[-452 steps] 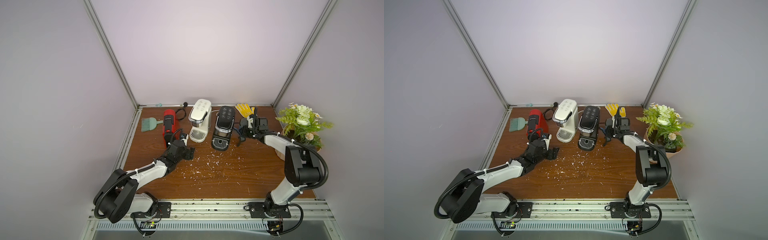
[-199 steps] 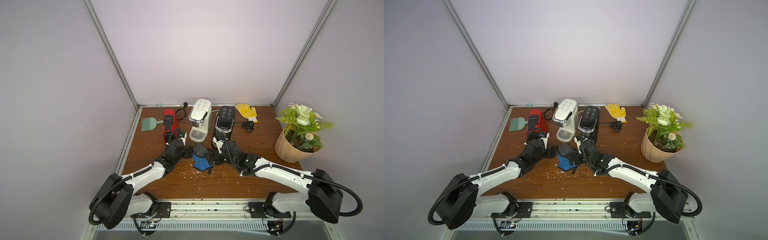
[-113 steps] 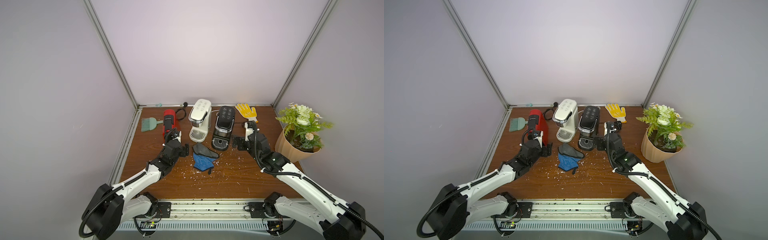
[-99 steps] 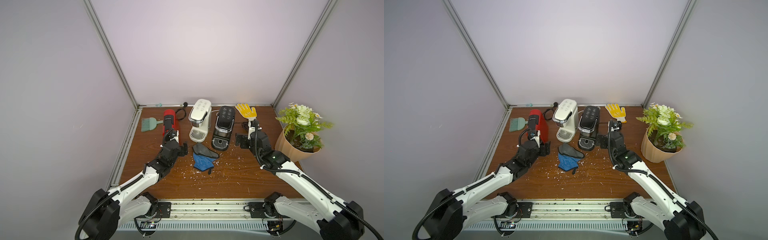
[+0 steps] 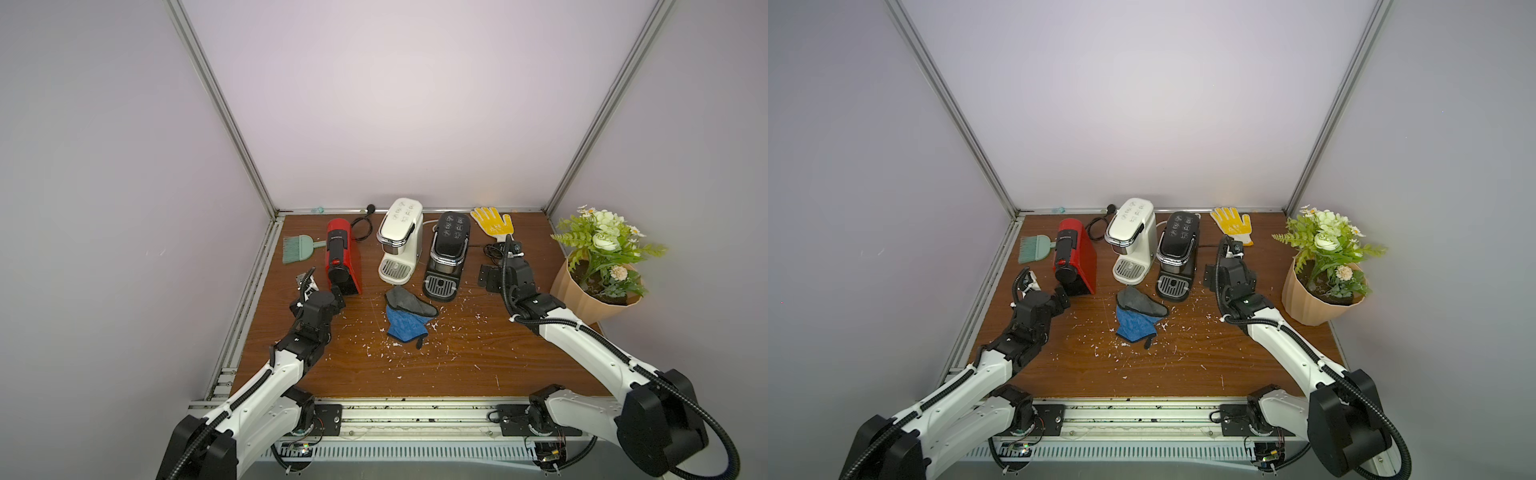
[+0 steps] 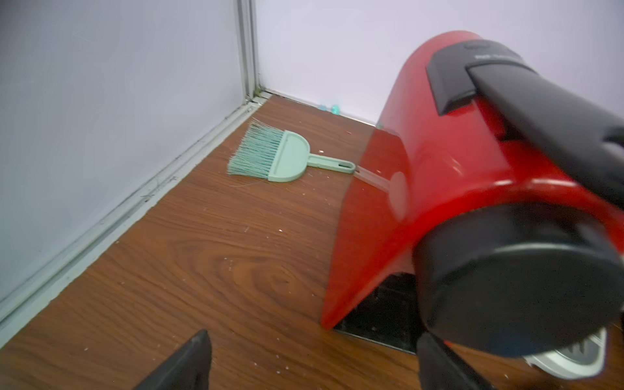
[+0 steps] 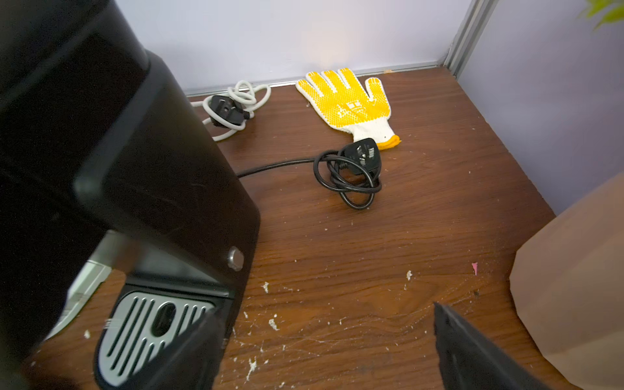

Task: Wipe the surface of a coffee machine
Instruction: Reset both arms

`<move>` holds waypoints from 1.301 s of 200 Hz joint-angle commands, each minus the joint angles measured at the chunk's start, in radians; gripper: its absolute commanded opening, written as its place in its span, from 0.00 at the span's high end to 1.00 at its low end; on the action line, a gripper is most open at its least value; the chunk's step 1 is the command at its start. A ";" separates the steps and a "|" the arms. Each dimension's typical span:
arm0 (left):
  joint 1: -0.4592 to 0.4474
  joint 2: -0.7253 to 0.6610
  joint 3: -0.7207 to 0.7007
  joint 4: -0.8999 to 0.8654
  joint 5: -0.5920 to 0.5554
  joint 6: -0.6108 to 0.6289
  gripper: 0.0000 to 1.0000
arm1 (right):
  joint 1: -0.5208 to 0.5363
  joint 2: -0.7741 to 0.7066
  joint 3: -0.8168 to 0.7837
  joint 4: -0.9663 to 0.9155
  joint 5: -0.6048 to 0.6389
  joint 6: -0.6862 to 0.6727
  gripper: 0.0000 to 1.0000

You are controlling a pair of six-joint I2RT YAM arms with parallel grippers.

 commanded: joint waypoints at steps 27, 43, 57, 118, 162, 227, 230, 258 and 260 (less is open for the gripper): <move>0.087 0.032 0.013 -0.001 -0.052 -0.035 0.04 | -0.034 -0.027 -0.016 0.108 0.116 0.047 0.01; 0.109 0.050 0.005 0.018 -0.062 -0.023 0.04 | -0.044 -0.029 -0.016 0.120 0.129 0.024 0.01; 0.135 0.064 -0.009 0.064 -0.080 0.010 0.04 | -0.052 -0.037 -0.043 0.166 0.159 -0.017 0.01; 0.296 0.059 -0.189 0.521 0.041 0.329 0.04 | -0.150 -0.019 -0.285 0.606 0.135 -0.199 0.01; 0.415 0.244 -0.203 0.712 0.135 0.292 0.04 | -0.279 0.035 -0.456 0.986 -0.064 -0.288 0.01; 0.415 0.433 -0.169 0.945 0.476 0.422 0.04 | -0.369 0.242 -0.576 1.334 -0.196 -0.267 0.03; 0.415 0.442 -0.175 0.964 0.475 0.418 0.04 | -0.369 0.252 -0.585 1.364 -0.218 -0.276 0.03; 0.401 0.568 -0.156 1.044 0.551 0.477 0.04 | -0.366 0.303 -0.534 1.306 -0.300 -0.310 0.05; 0.398 0.582 -0.151 1.052 0.551 0.480 0.02 | -0.367 0.305 -0.531 1.308 -0.306 -0.313 0.05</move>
